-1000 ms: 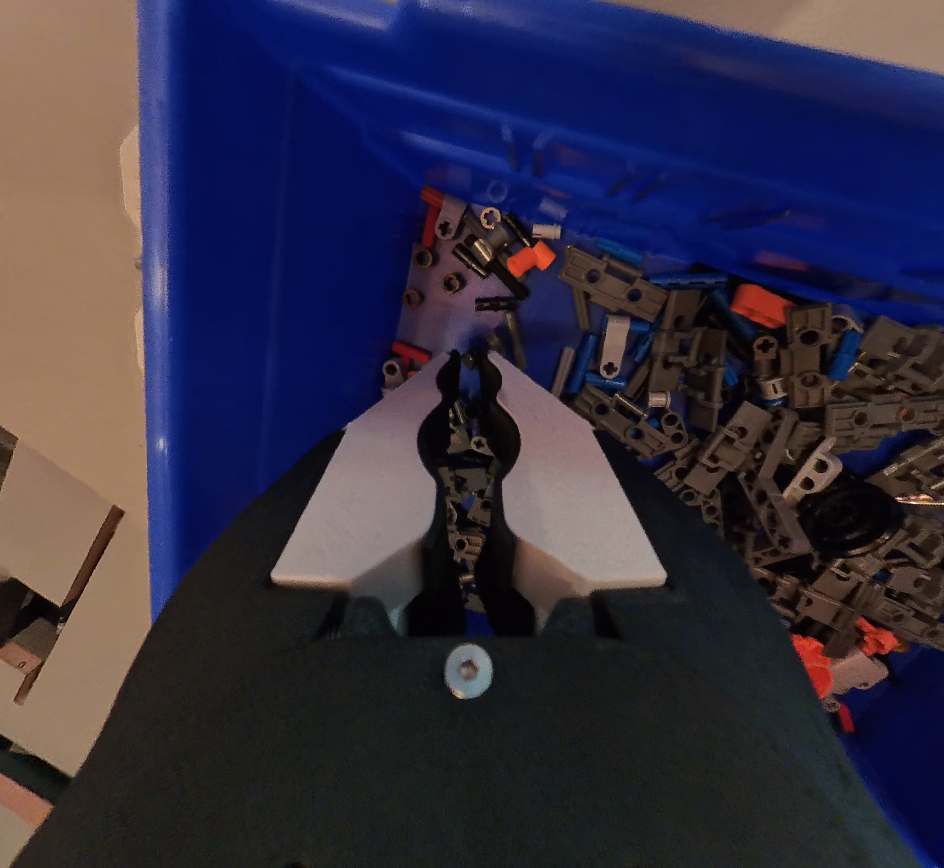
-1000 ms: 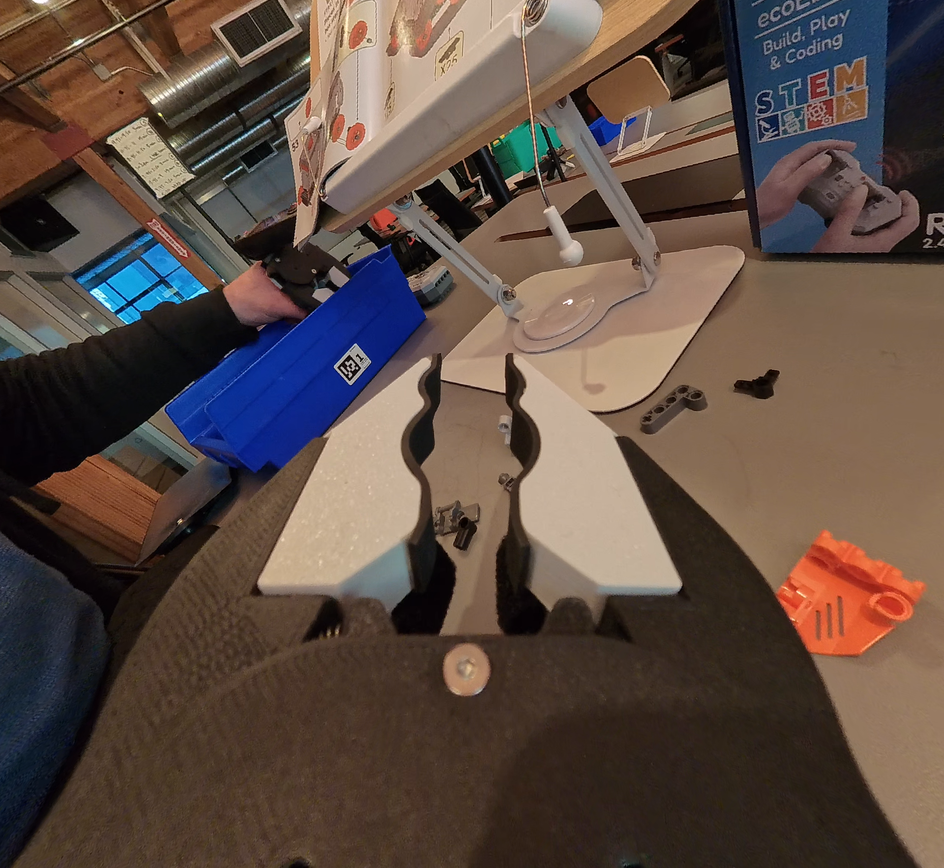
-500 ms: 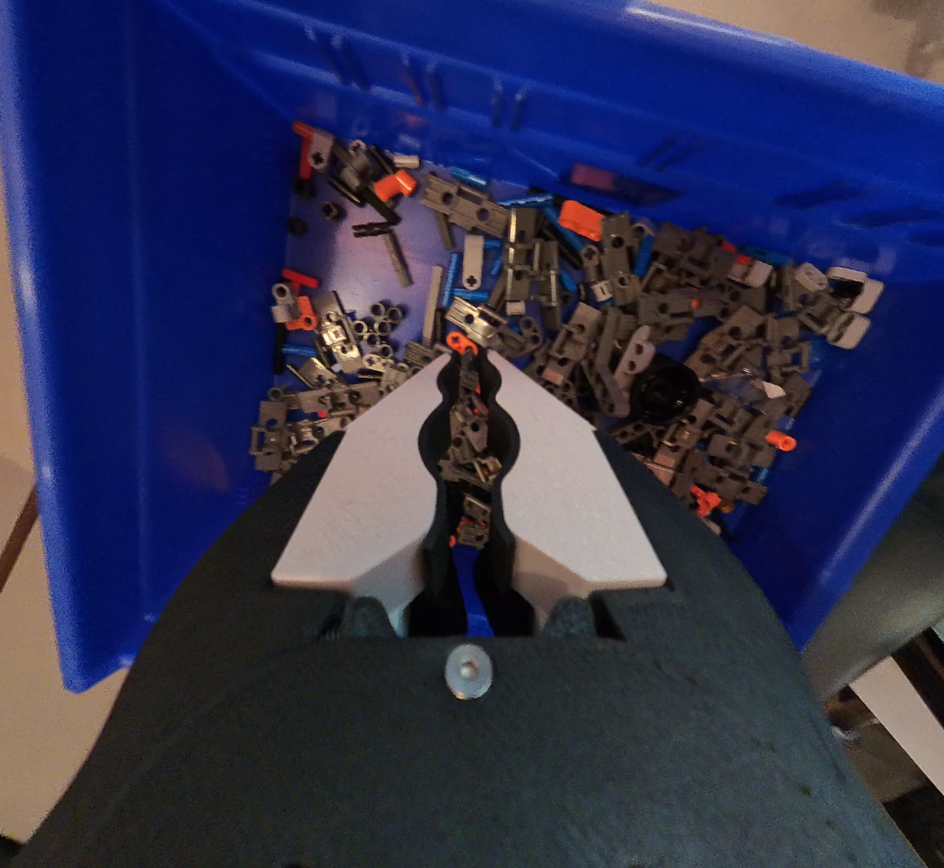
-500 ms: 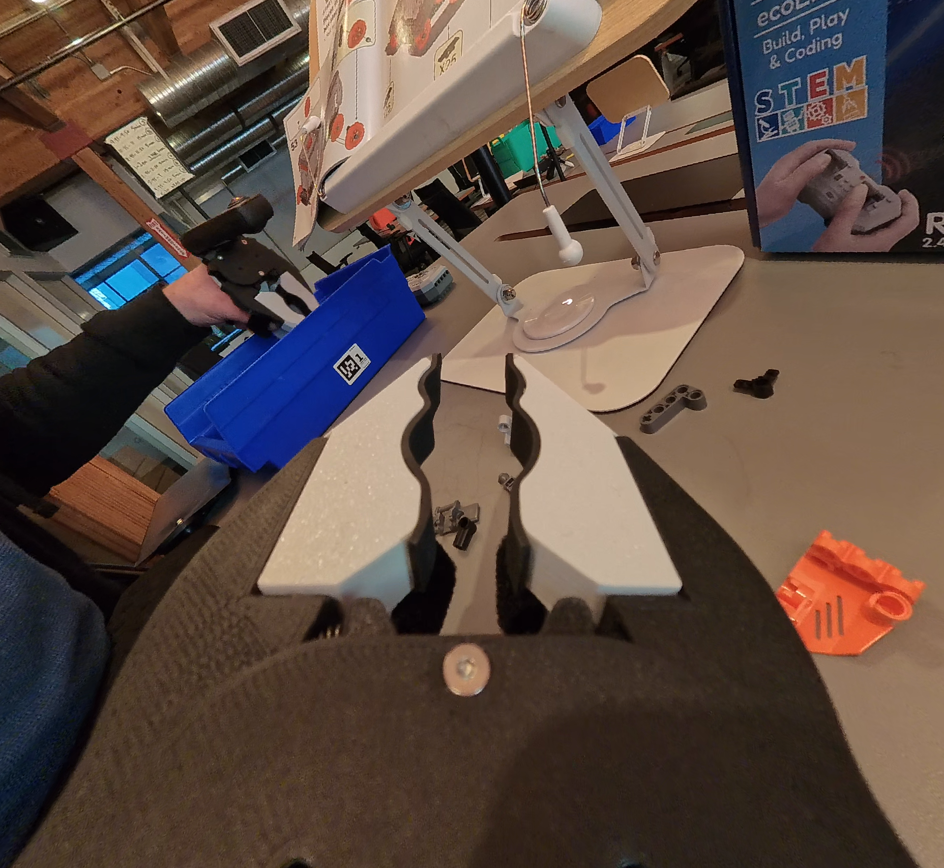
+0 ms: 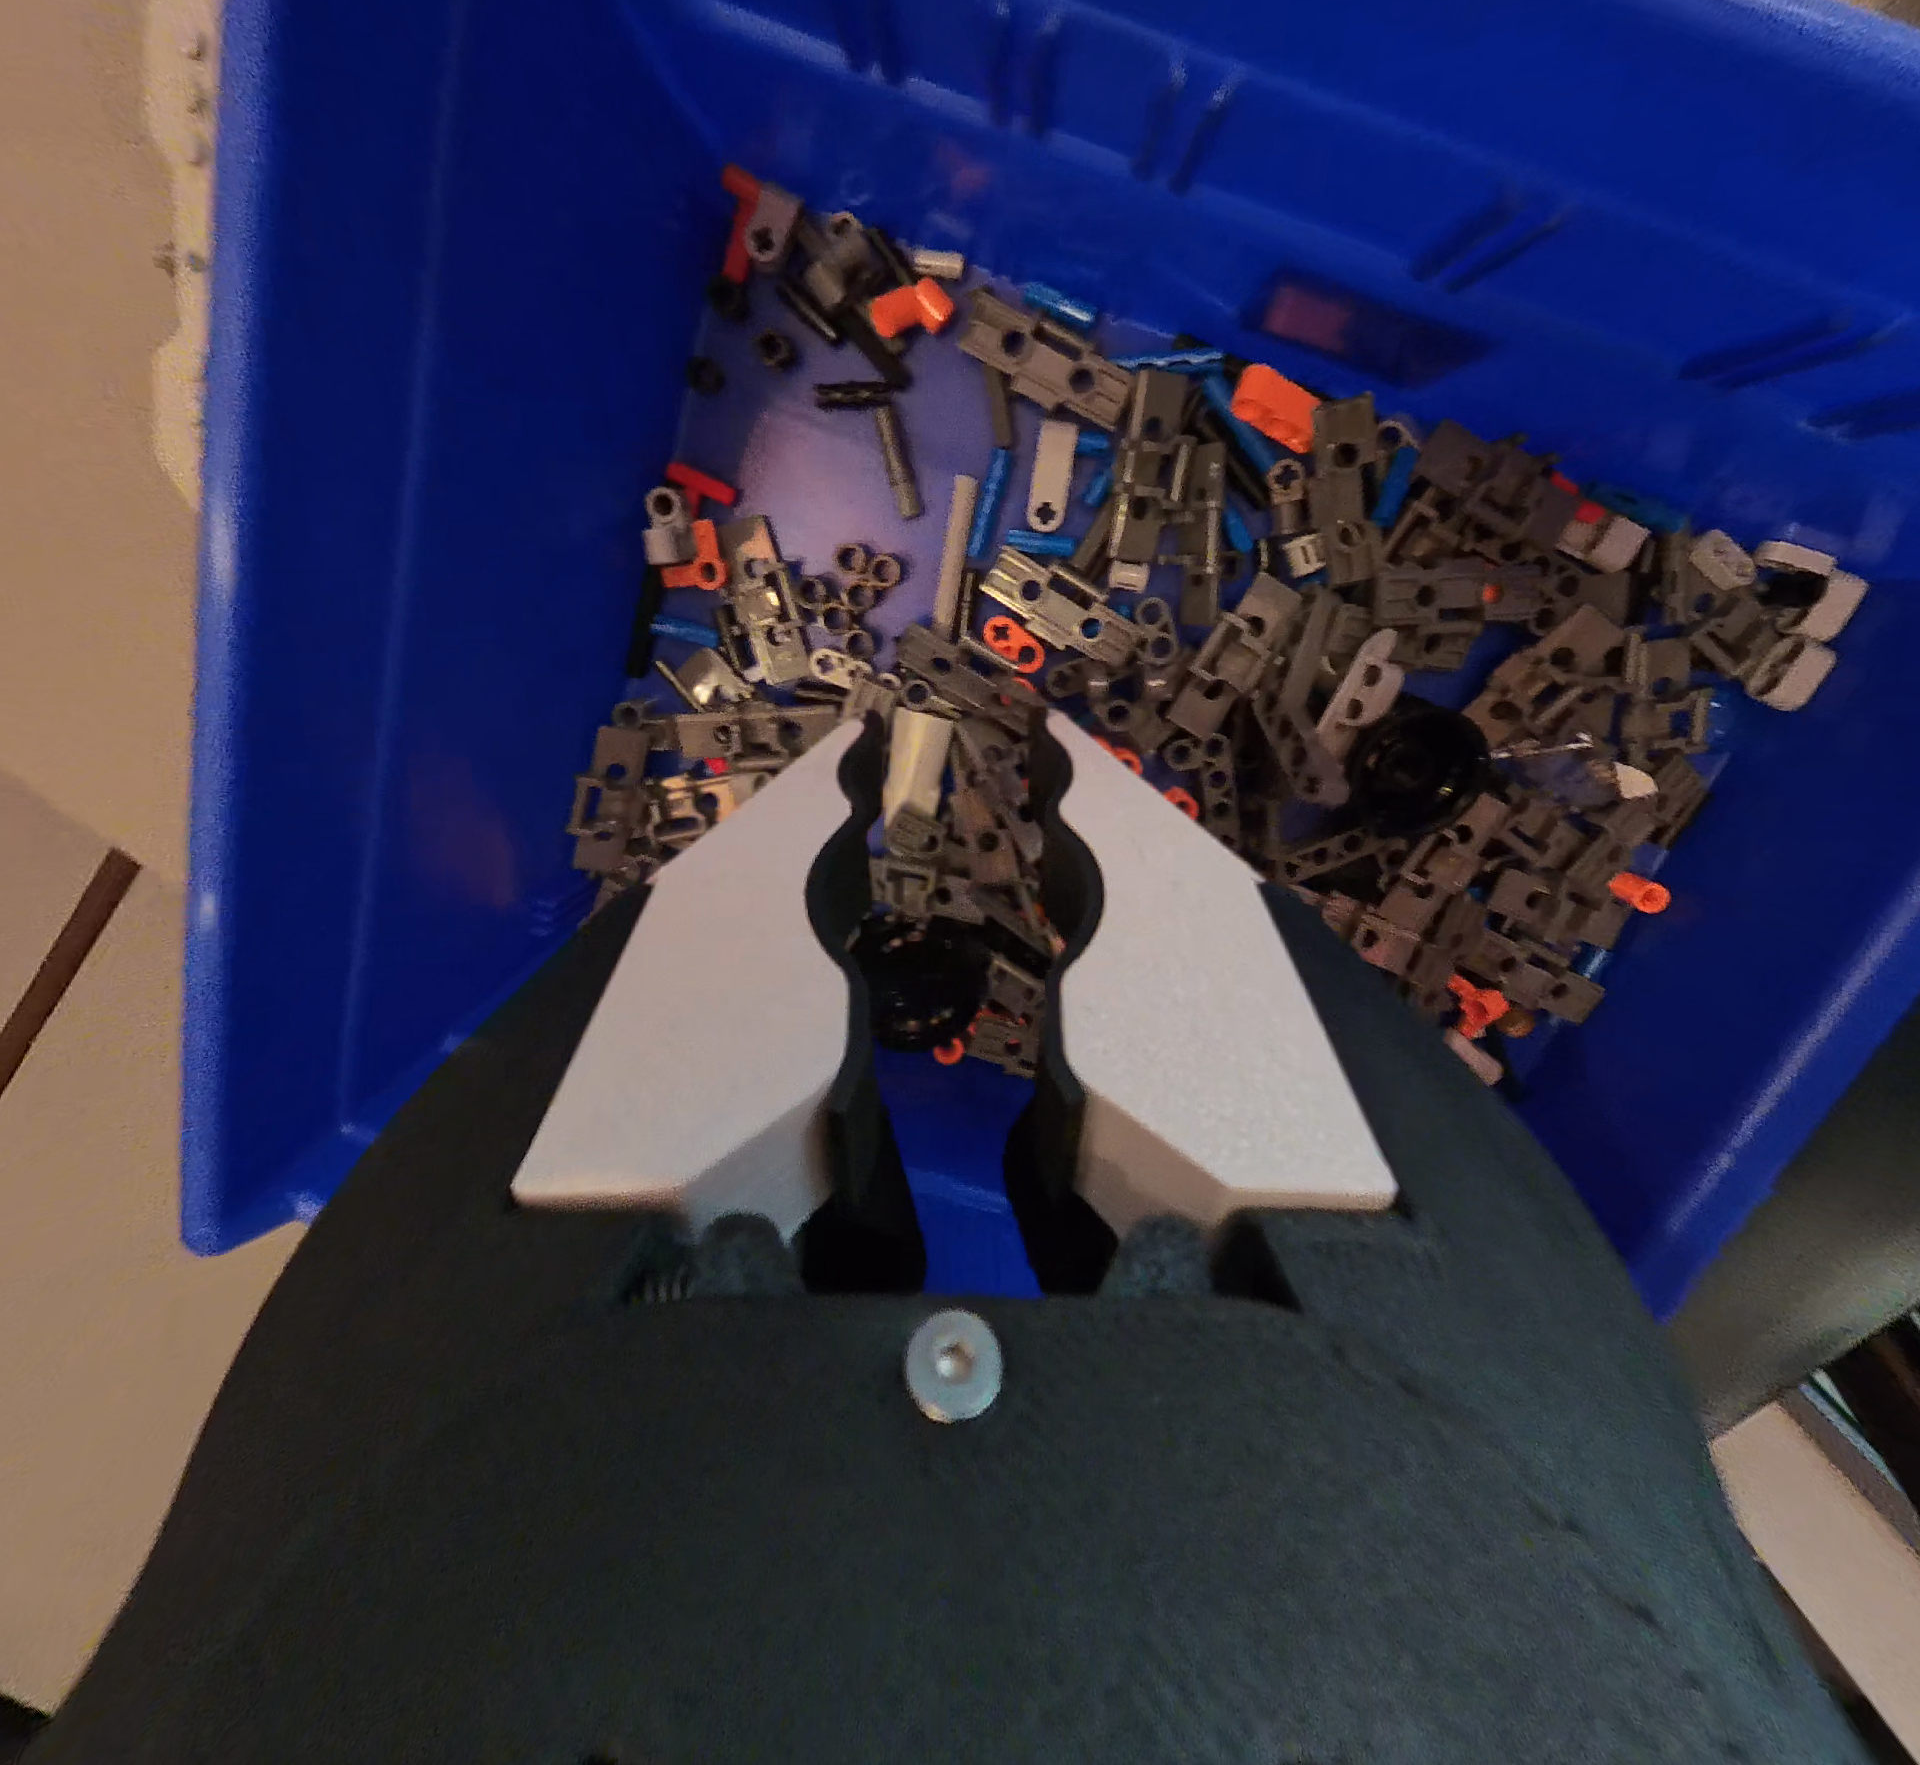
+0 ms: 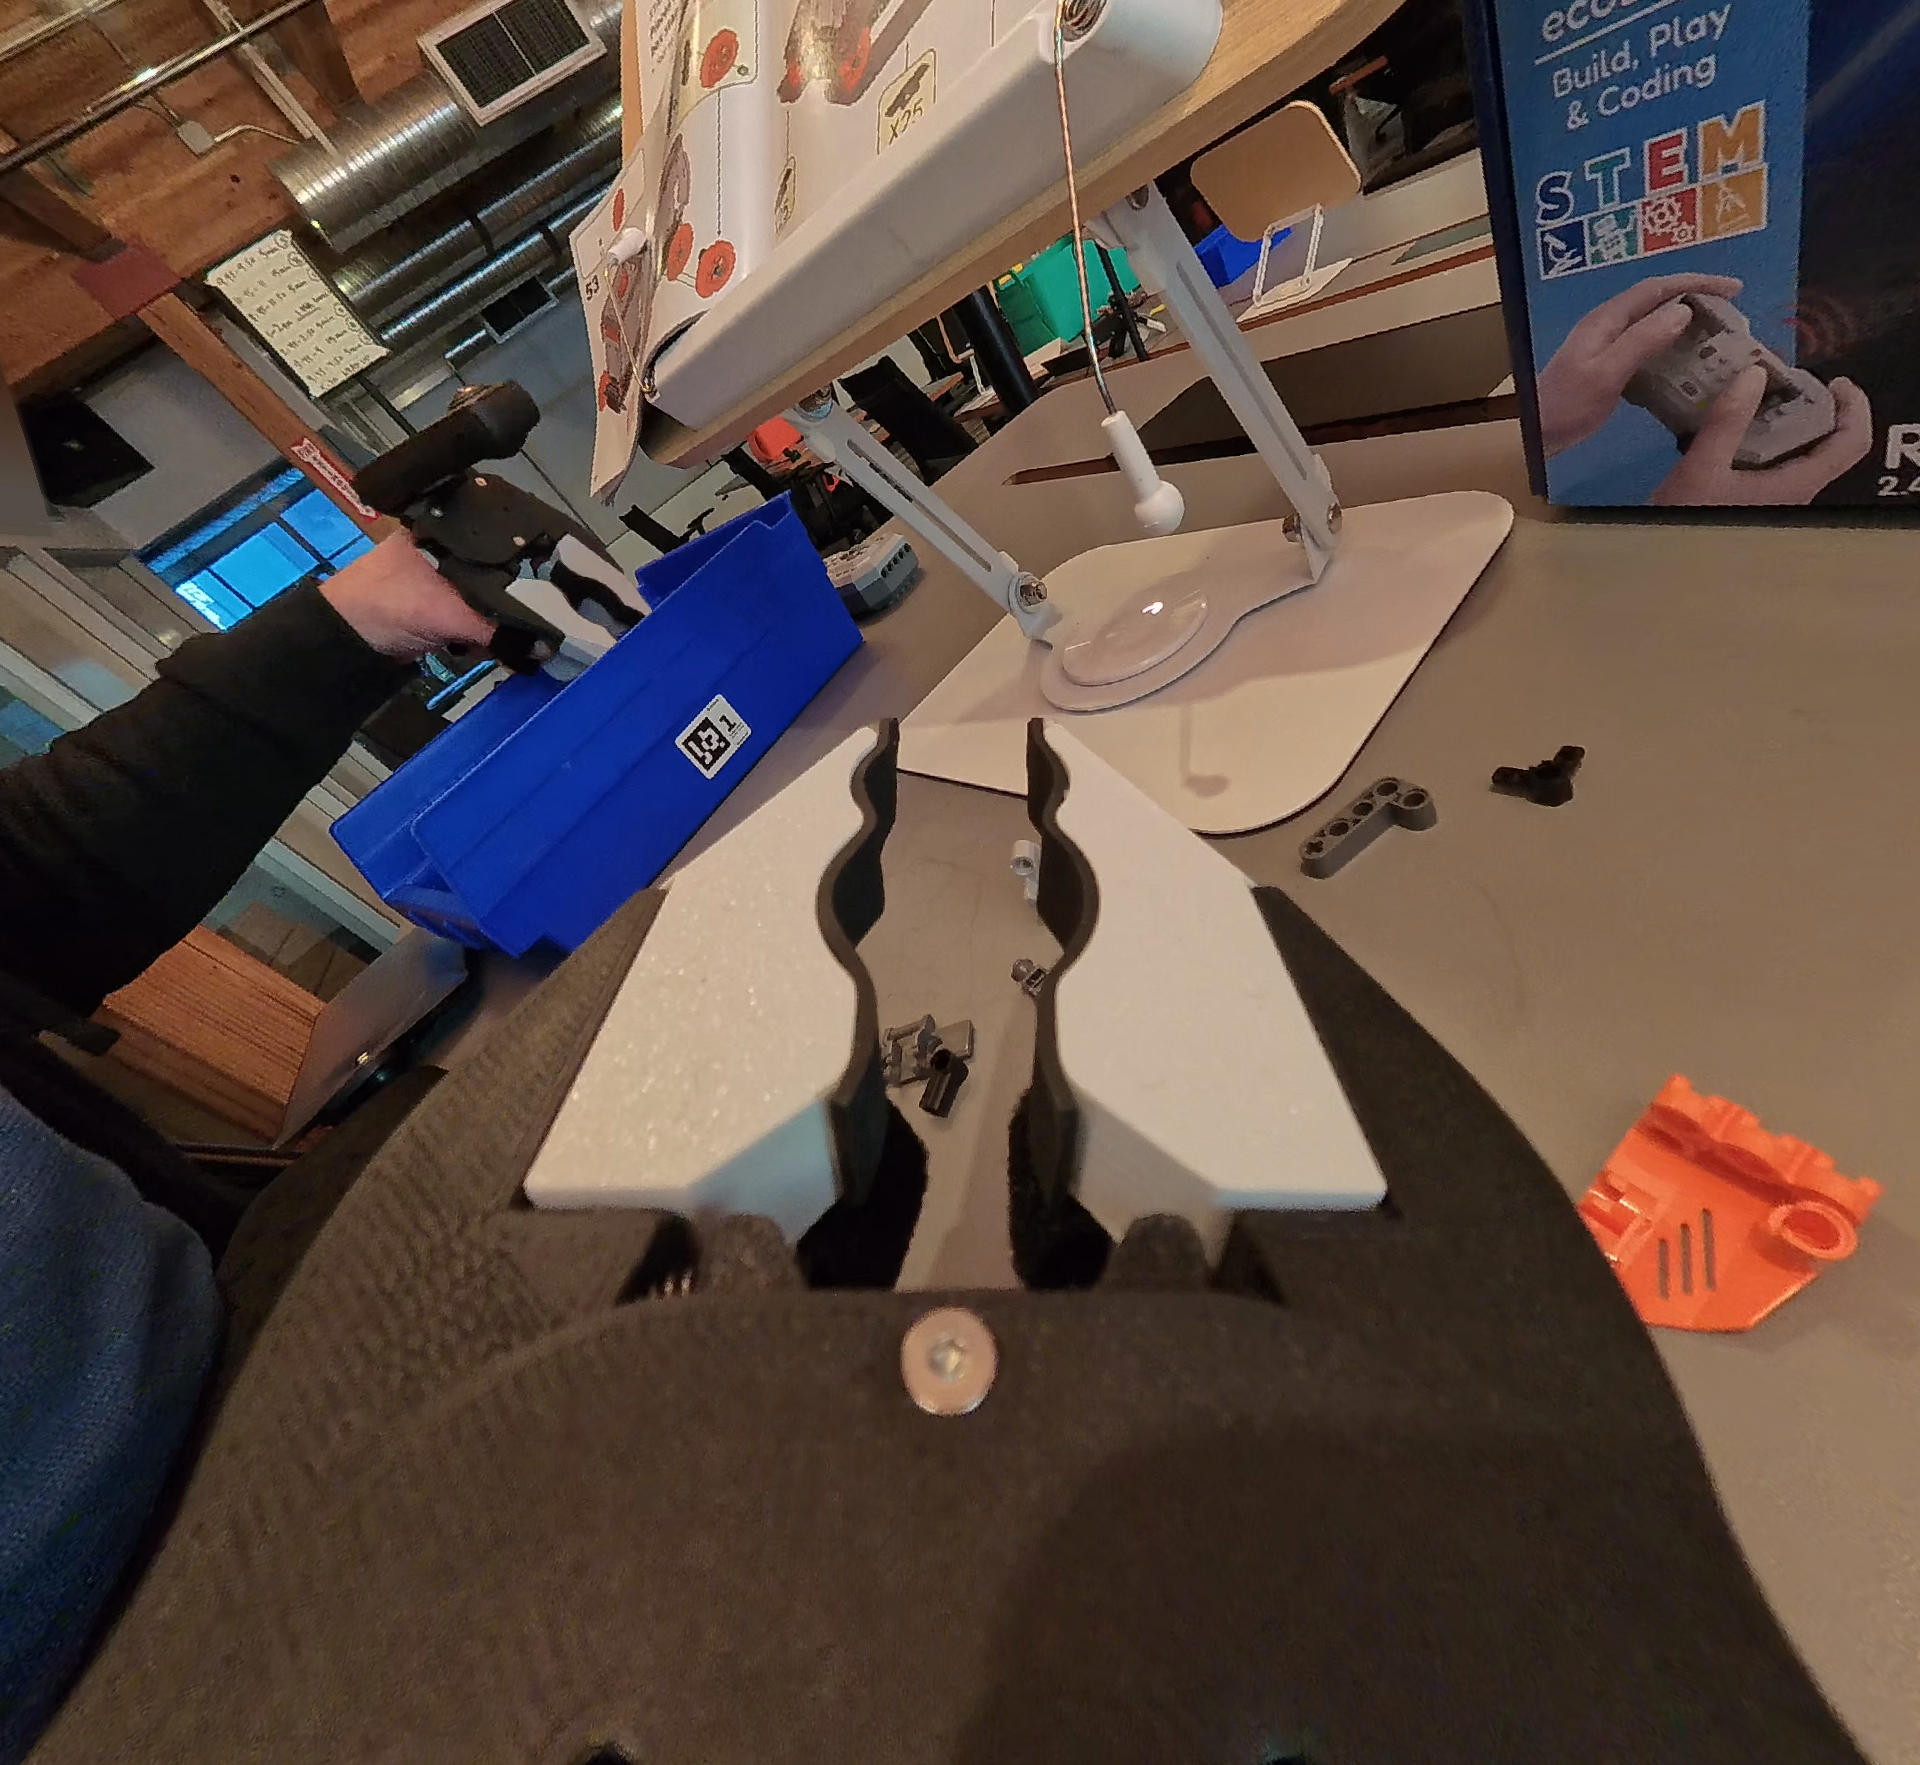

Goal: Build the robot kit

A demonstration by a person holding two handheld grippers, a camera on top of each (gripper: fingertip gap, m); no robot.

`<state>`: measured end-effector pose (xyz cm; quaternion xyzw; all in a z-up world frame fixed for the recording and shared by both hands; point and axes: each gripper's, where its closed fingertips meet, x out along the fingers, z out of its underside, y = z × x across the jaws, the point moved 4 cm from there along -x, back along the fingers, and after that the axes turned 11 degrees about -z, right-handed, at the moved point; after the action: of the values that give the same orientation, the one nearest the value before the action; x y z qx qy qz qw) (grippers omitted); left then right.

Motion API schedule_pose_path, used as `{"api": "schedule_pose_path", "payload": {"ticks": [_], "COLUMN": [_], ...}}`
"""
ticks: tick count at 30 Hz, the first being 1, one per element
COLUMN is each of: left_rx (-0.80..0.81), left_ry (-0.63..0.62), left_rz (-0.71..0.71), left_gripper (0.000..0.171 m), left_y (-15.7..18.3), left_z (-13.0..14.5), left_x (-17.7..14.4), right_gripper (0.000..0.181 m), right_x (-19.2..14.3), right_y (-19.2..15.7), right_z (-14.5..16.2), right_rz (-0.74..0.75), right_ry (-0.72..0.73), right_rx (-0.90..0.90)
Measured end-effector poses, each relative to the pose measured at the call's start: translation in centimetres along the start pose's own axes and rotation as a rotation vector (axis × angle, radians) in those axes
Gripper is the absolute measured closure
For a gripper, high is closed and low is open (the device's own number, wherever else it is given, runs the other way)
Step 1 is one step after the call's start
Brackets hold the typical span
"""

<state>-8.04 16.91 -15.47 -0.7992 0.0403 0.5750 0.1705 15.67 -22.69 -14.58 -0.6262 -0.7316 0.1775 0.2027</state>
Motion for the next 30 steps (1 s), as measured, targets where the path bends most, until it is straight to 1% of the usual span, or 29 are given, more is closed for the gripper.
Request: {"api": "schedule_pose_path", "payload": {"ticks": [4, 6, 10, 15, 17, 22, 25, 30], "left_rx": [0.007, 0.017, 0.047, 0.096, 0.094, 0.072, 0.068, 0.068], "left_ry": [0.017, 0.031, 0.042, 0.017, -0.001, 0.006, 0.014, 0.027], "left_rz": [-0.037, -0.05, -0.011, 0.014, 0.013, 0.022, 0.024, 0.021], "left_gripper": [0.146, 0.15, 0.153, 0.153, 0.153, 0.15, 0.147, 0.147], "left_y": [-1.3, -1.8, -1.6, -0.8, -0.8, -0.7, -0.7, -0.8], "left_z": [-0.5, -0.9, -2.1, -3.6, -3.9, -4.3, -4.4, -4.5], "left_x": [0.4, 0.9, 2.1, 3.9, 4.5, 5.5, 5.6, 5.5], "right_gripper": [0.159, 0.159, 0.159, 0.16, 0.16, 0.16, 0.16, 0.16], "right_x": [0.0, 0.0, 0.1, 0.1, 0.0, 0.0, 0.0, 0.0], "right_y": [0.0, 0.0, 0.0, 0.1, 0.1, 0.1, 0.0, 0.0], "right_z": [0.0, 0.0, 0.0, 0.0, 0.0, 0.0, 0.0, 0.0], "right_rz": [0.001, 0.002, 0.004, 0.006, 0.006, 0.005, 0.005, 0.004], "right_ry": [-0.001, -0.004, -0.006, -0.005, -0.003, -0.001, 0.001, 0.002], "right_rx": [0.001, 0.001, 0.001, 0.001, 0.001, 0.0, 0.001, 0.0]}}
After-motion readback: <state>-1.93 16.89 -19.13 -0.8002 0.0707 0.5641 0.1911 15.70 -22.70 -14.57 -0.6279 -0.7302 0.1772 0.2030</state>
